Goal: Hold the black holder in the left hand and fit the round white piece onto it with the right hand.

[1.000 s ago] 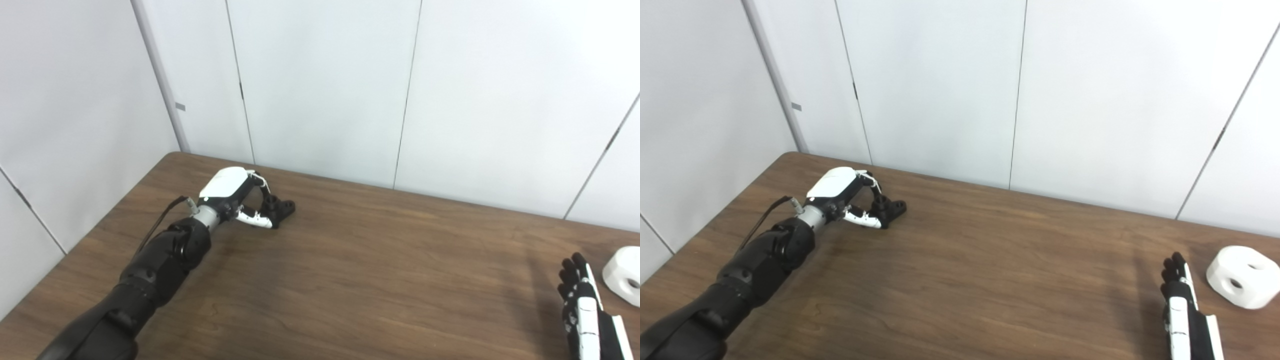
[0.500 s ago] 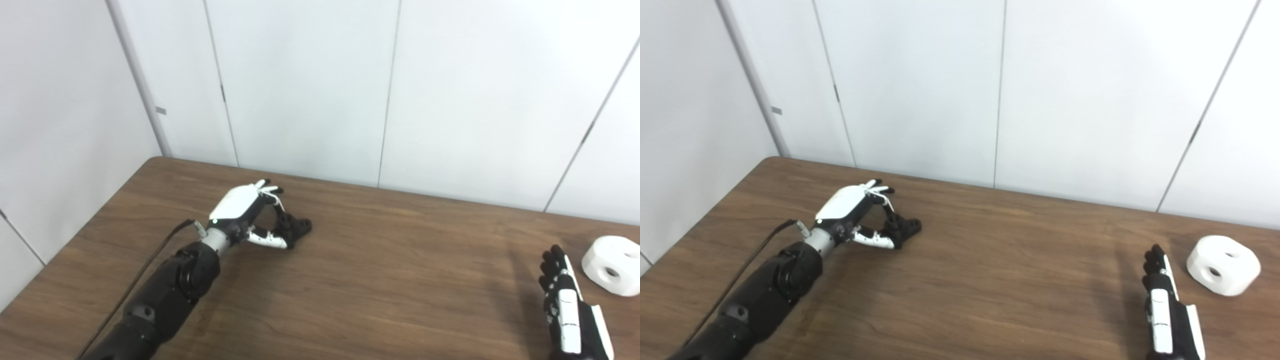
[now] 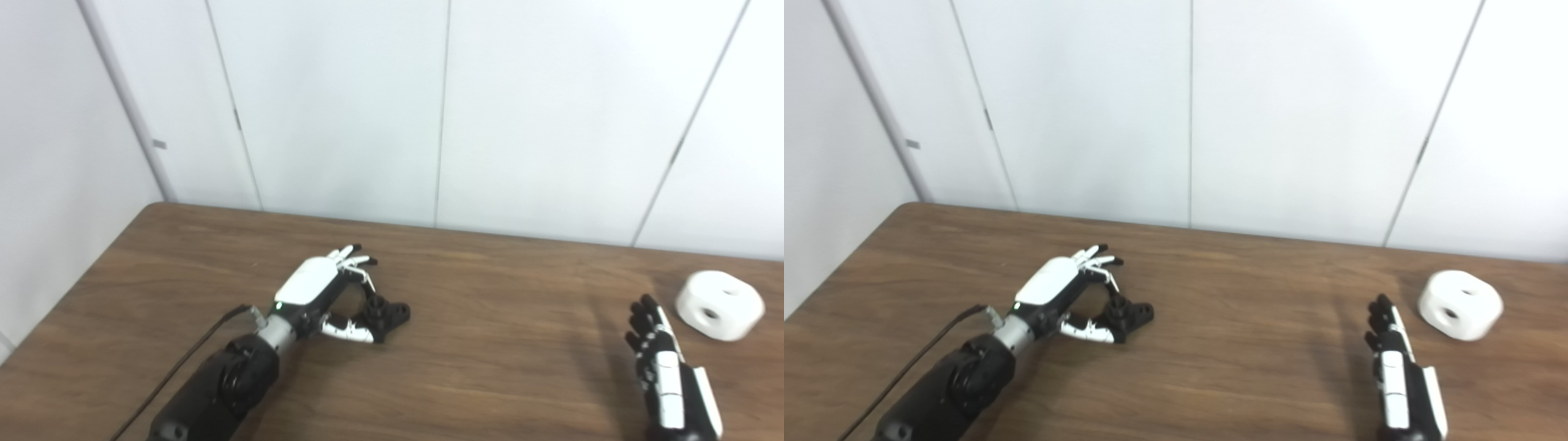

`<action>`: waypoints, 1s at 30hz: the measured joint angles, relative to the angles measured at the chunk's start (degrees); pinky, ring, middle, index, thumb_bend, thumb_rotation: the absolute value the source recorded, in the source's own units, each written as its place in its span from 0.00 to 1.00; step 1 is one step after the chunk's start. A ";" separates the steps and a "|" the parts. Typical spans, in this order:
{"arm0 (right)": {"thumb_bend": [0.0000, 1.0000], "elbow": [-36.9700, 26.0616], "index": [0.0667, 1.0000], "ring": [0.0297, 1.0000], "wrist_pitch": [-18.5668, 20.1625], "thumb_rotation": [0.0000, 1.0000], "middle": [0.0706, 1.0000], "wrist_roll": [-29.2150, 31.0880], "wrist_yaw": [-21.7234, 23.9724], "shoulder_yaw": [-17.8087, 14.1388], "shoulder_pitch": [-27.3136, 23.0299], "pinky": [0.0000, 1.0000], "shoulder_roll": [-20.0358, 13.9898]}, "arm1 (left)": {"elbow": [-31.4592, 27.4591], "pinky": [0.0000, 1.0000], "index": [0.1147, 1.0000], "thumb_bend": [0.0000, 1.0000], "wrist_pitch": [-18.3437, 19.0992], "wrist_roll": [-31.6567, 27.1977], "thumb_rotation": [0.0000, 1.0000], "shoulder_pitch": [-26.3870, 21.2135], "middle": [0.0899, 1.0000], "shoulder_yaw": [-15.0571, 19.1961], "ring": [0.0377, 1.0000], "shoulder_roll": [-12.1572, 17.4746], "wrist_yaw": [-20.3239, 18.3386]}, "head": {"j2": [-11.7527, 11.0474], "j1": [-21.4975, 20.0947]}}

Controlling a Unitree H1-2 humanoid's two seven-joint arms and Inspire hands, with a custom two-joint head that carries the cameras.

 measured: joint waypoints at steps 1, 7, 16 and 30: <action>0.48 -0.51 0.94 0.96 0.32 1.00 0.94 -0.05 -0.06 0.00 -0.02 0.95 0.07 | 0.00 1.00 0.42 0.52 -0.51 -0.04 0.05 0.13 0.88 -0.23 1.00 -0.50 0.00 | 0.26 -0.78; 0.43 -3.50 0.95 0.97 2.12 1.00 0.96 -0.20 -0.48 0.06 -0.05 0.96 0.30 | 0.04 1.00 0.42 0.52 -3.90 -0.19 0.05 0.78 0.88 -1.46 1.00 -2.56 0.30 | 0.44 -2.20; 0.49 -6.46 0.94 0.96 3.59 1.00 0.95 -1.24 -1.00 0.59 0.23 0.94 0.85 | 0.97 1.00 0.42 0.52 -6.17 0.05 0.05 0.64 0.87 -3.03 1.00 -3.99 0.94 | 0.53 -5.45; 0.43 -13.26 0.91 0.94 6.05 0.93 0.93 -3.90 -1.00 1.70 1.34 0.89 0.76 | 3.40 1.00 0.42 0.52 -7.29 -0.12 0.05 -1.12 0.86 -3.97 1.00 -5.27 0.41 | 0.44 -9.75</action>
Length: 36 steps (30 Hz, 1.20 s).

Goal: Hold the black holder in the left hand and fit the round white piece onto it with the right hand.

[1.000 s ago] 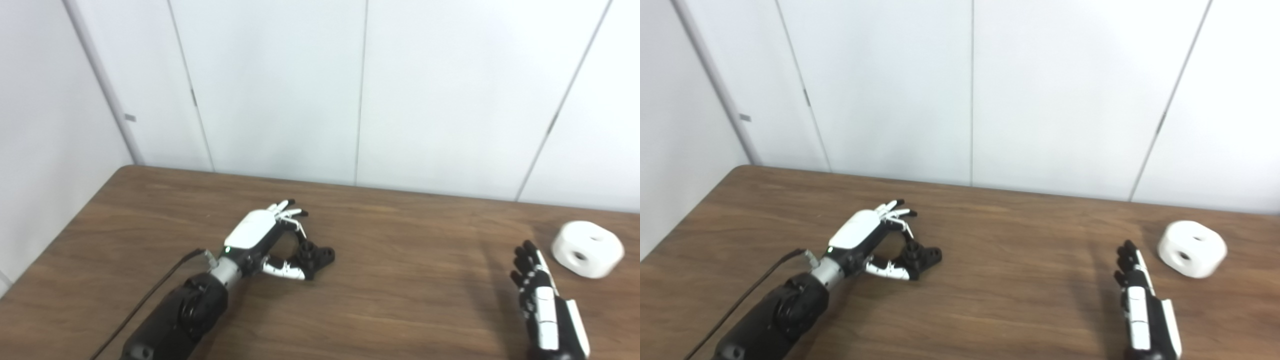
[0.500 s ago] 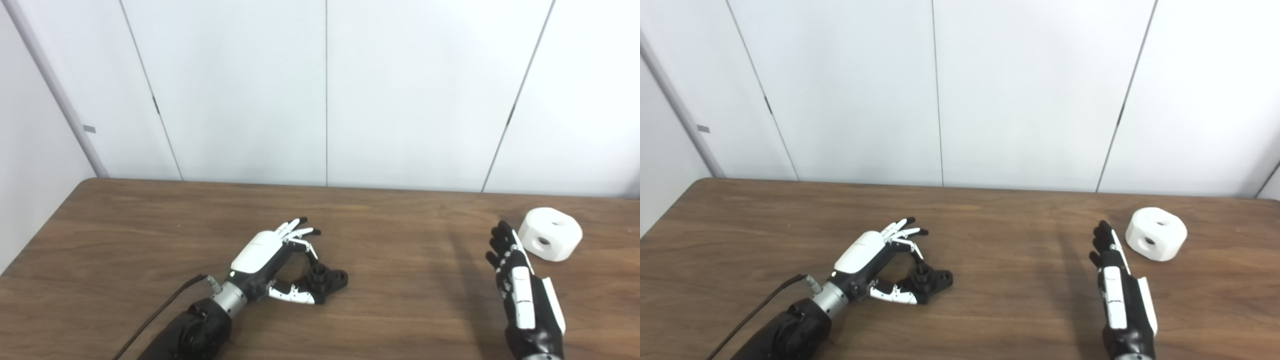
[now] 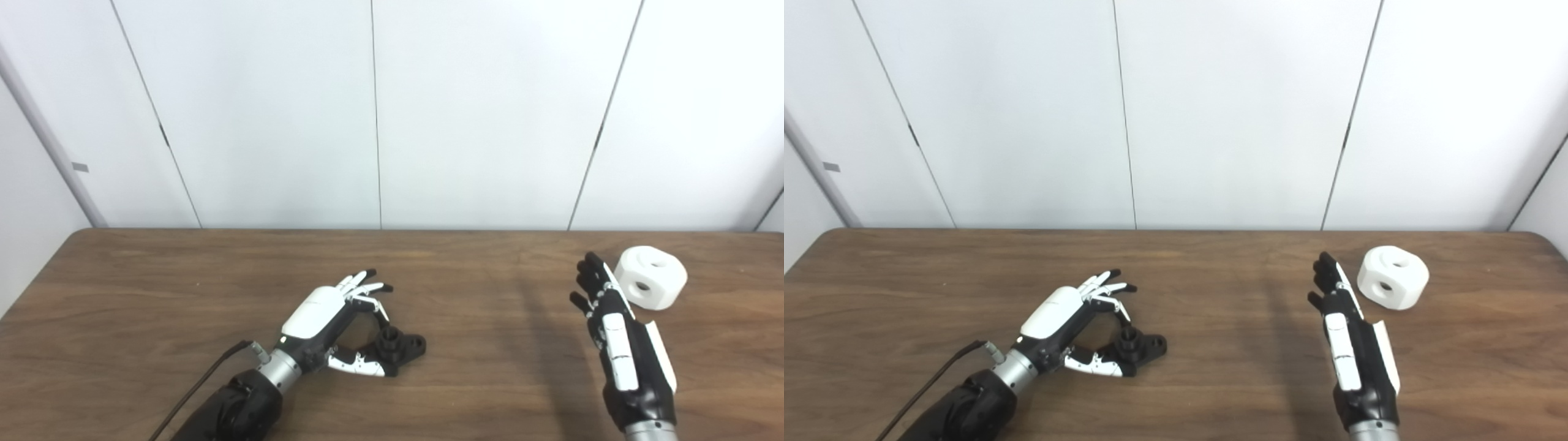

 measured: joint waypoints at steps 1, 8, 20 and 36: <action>0.43 -0.71 0.91 0.94 0.05 0.93 0.93 -0.48 0.02 0.08 0.05 0.89 -0.05 | 0.09 1.00 0.42 0.52 -0.07 -0.15 0.05 -0.06 0.86 0.01 1.00 0.00 -0.17 | 0.00 -0.44; 0.43 -7.65 0.86 0.92 2.40 0.76 0.90 -5.79 0.39 -0.07 0.08 0.85 -2.93 | -0.08 1.00 0.42 0.52 -0.09 -1.10 0.05 -0.02 0.86 0.08 1.00 0.18 -1.73 | -0.09 -2.55; 0.48 -14.93 0.81 0.88 9.34 0.59 0.84 -11.59 -0.65 -10.75 -6.42 0.82 -11.26 | -0.85 1.00 0.42 0.52 -1.48 -2.52 0.05 0.01 0.84 -0.15 1.00 1.43 -4.62 | 0.00 -5.89; 0.67 -4.80 0.77 0.81 13.25 0.33 0.81 -17.48 -1.95 -16.30 -8.68 0.68 -19.18 | 0.83 1.00 0.42 0.52 -3.81 -3.32 0.05 -0.41 0.84 -0.50 1.00 2.21 -5.80 | -1.23 -10.11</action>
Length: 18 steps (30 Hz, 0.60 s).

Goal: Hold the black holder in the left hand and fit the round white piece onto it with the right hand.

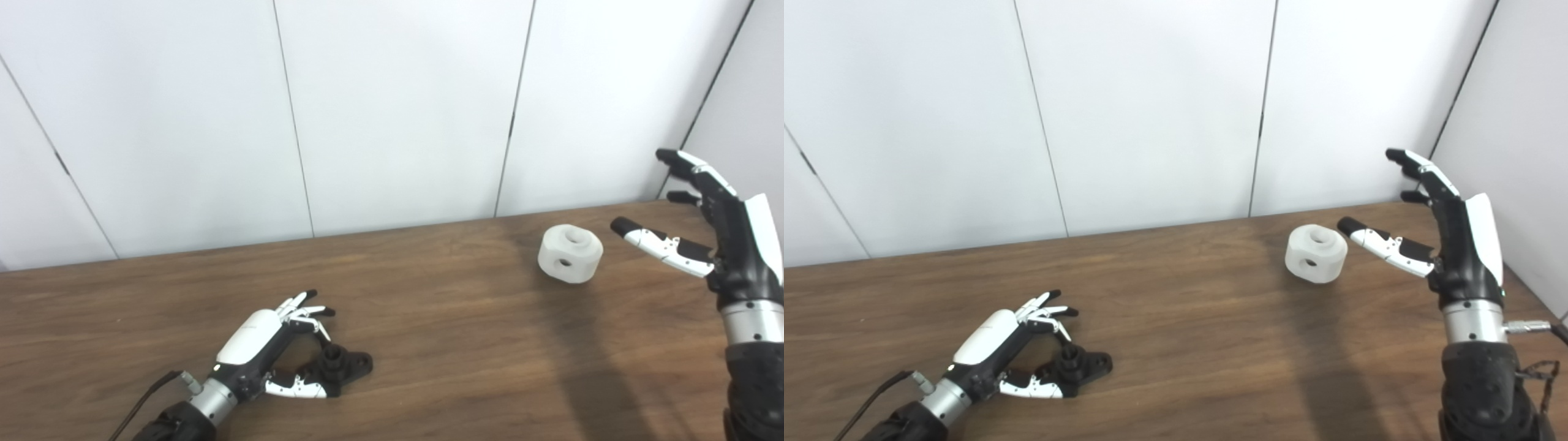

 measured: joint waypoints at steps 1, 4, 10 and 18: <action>0.67 1.56 0.76 0.81 -0.32 0.33 0.81 0.11 -0.22 -0.14 -0.13 0.68 0.00 | 0.00 1.00 0.42 0.52 -0.04 -0.04 0.05 -0.01 0.84 -0.02 1.00 0.06 0.00 | -0.09 -0.18; 0.68 4.73 0.77 0.81 -0.38 0.33 0.81 0.13 -0.55 -0.27 -0.54 0.69 -0.21 | 0.02 1.00 0.42 0.52 -0.08 -0.22 0.05 0.00 0.83 -0.03 1.00 0.12 0.00 | -0.26 -2.45; 0.73 10.85 0.80 0.86 -1.44 0.38 0.84 0.08 -0.63 -0.21 -2.27 0.81 -3.38 | 0.25 1.00 0.42 0.52 -0.25 -1.86 0.05 -0.13 0.83 -0.99 1.00 0.95 0.03 | -1.05 -5.27; 0.85 16.52 0.84 0.93 -1.15 0.46 0.91 0.25 1.10 2.16 -2.87 0.87 -5.40 | 0.25 1.00 0.42 0.52 -0.26 -2.25 0.05 -0.40 0.84 -1.34 1.00 1.81 0.14 | -1.58 -8.62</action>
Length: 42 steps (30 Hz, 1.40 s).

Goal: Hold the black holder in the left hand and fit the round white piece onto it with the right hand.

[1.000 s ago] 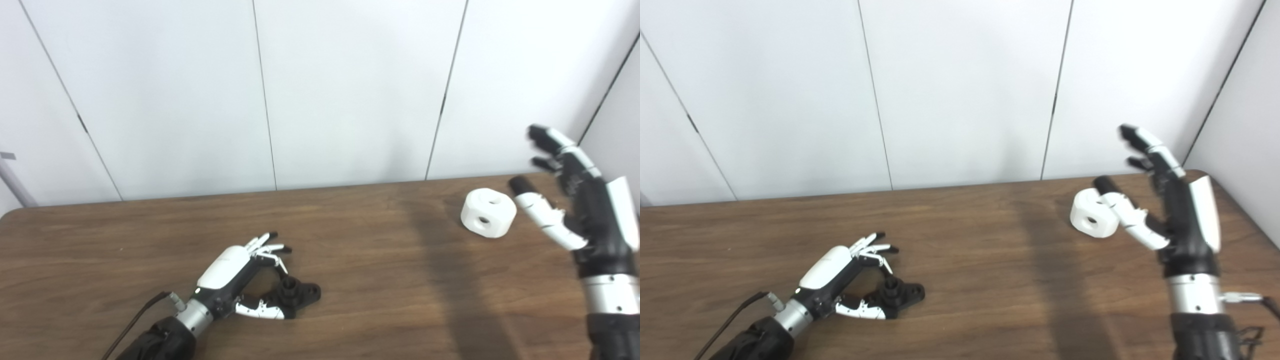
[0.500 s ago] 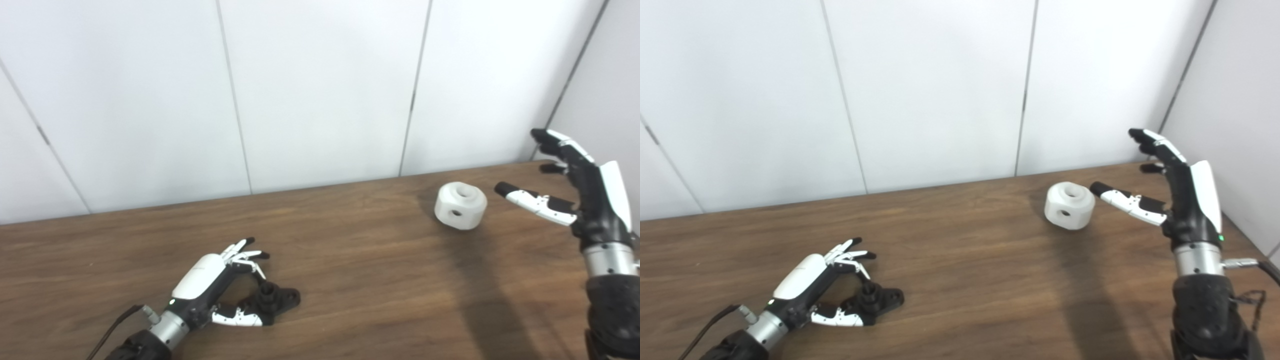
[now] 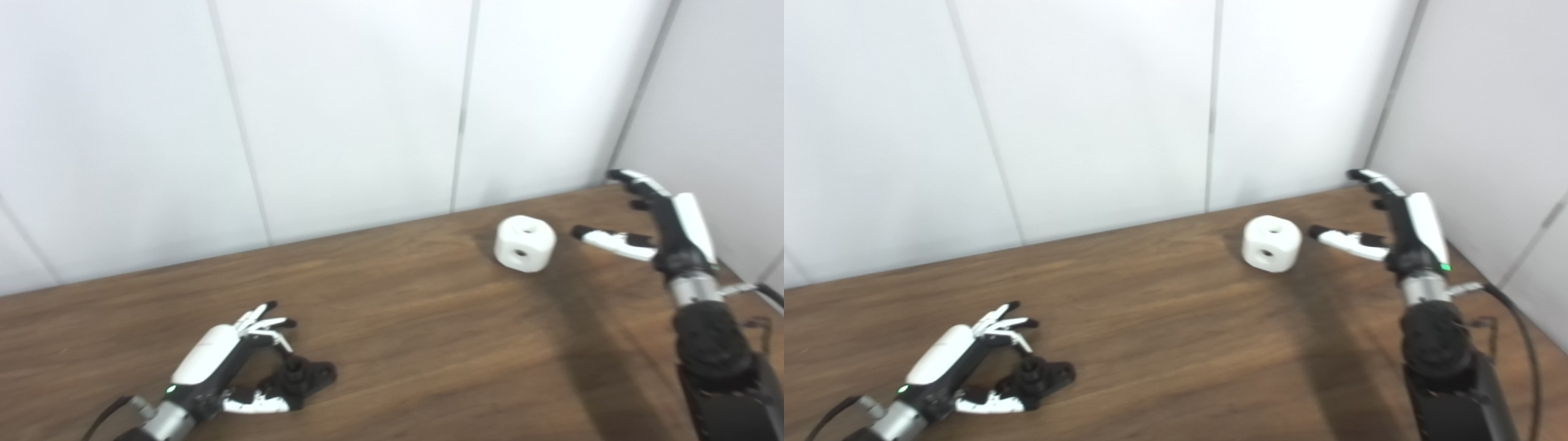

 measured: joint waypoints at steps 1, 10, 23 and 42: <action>0.88 -0.04 0.85 0.93 0.70 0.47 0.92 -0.04 0.23 0.25 -0.11 0.87 -0.13 | 0.00 1.00 0.42 0.52 0.00 -0.11 0.05 0.00 0.83 -0.02 1.00 0.05 -0.03 | -0.09 -0.52; 0.87 2.09 0.89 0.99 7.63 0.46 0.96 -2.75 3.63 6.44 -3.19 0.92 -2.76 | 0.28 1.00 0.42 0.52 0.00 -1.50 0.05 -0.02 0.83 -0.25 1.00 0.30 -0.18 | -0.35 -2.11; 0.97 8.79 0.88 1.00 9.80 0.52 0.97 -7.52 4.46 12.32 -7.77 0.93 -4.19 | 0.18 1.00 0.42 0.52 0.00 -1.51 0.04 -0.11 0.83 0.02 1.00 0.33 -0.82 | -0.79 -2.81; 0.98 15.69 0.84 1.00 7.47 0.47 0.97 -9.22 3.59 15.23 -10.27 1.00 -4.20 | -0.39 1.00 0.42 0.52 0.00 -2.06 0.04 -0.09 0.83 0.75 1.00 0.59 -2.80 | -1.06 -2.72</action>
